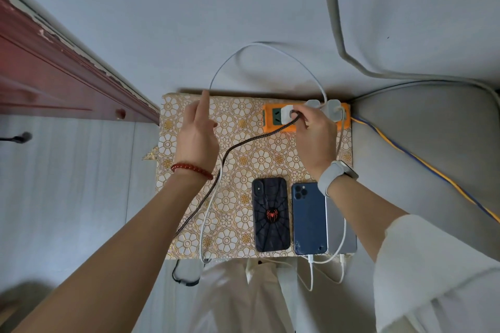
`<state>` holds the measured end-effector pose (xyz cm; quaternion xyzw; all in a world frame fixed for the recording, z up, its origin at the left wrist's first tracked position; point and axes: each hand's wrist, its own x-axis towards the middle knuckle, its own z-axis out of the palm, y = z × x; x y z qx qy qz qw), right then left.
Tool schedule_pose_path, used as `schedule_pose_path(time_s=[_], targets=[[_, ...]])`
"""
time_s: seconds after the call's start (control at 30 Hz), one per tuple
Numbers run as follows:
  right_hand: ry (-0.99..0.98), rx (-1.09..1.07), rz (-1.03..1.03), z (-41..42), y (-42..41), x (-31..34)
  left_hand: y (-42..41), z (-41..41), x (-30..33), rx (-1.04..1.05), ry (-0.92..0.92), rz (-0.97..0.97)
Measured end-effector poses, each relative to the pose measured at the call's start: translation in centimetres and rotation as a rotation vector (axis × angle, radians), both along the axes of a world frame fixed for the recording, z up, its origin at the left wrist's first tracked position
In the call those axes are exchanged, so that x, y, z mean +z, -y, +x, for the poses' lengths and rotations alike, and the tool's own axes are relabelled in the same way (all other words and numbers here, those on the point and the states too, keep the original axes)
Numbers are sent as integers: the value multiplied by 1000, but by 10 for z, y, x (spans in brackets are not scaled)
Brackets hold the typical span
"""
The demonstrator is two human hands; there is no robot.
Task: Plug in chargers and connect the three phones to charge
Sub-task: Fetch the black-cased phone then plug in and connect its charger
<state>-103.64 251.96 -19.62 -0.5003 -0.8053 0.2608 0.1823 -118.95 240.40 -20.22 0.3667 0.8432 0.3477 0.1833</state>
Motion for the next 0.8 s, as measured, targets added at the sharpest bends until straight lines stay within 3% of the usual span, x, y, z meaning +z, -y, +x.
schedule_pose_path(time_s=[0.37, 0.5, 0.67, 0.8], targets=[[-47, -157, -39, -16, -4, -17, -9, -9, -8, -29, -14, -50], [44, -183, -23, -21, 1, -21, -10, -9, -11, -33, 2, -77], [86, -221, -67, -23, 4, -16, 5, -3, -11, -29, 89, -103], [121, -255, -101, -20, 2, -9, 40, 13, -22, -10, 165, -231]])
